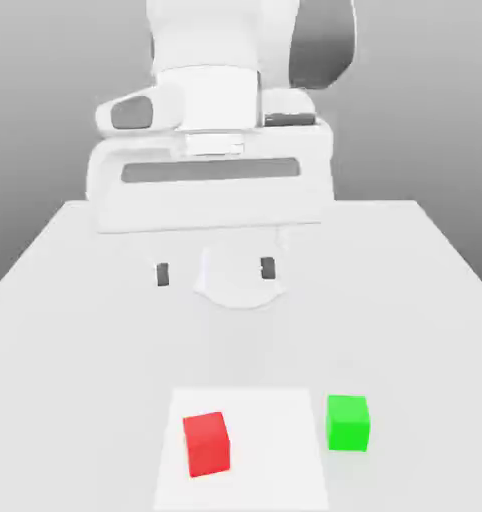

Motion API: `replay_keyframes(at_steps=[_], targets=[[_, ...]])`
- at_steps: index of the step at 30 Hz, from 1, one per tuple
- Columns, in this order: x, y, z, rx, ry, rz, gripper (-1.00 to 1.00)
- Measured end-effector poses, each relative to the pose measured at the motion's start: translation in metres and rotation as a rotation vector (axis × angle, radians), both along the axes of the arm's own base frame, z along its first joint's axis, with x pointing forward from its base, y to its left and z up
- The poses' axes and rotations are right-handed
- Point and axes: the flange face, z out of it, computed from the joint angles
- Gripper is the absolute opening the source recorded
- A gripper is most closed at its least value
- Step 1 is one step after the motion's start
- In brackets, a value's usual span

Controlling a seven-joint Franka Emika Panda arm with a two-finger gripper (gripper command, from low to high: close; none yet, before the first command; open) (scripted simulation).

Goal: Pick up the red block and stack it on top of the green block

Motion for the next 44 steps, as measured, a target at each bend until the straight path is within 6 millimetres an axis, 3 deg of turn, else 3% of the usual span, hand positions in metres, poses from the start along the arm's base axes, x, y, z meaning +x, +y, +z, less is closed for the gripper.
replay_keyframes(at_steps=[6,12,13,20,26,30,34,36,40,41,44], targets=[[-0.028,-0.011,-0.118,-0.034,0.188,0.055,0.00],[-0.037,-0.013,-0.195,-0.045,0.233,0.072,0.00],[-0.038,-0.013,-0.205,-0.044,0.234,0.072,-1.00],[-0.038,-0.013,-0.206,-0.043,0.234,0.073,-1.00],[-0.039,-0.007,-0.148,-0.045,0.234,0.094,-1.00],[-0.050,0.081,-0.129,-0.074,0.227,0.391,-1.00],[-0.079,0.158,-0.113,-0.111,0.215,0.690,-1.00],[-0.087,0.172,-0.118,-0.121,0.212,0.759,-1.00],[-0.087,0.172,-0.157,-0.123,0.211,0.768,-1.00],[-0.088,0.171,-0.167,-0.123,0.211,0.768,1.00],[-0.088,0.171,-0.167,-0.123,0.211,0.768,1.00]])
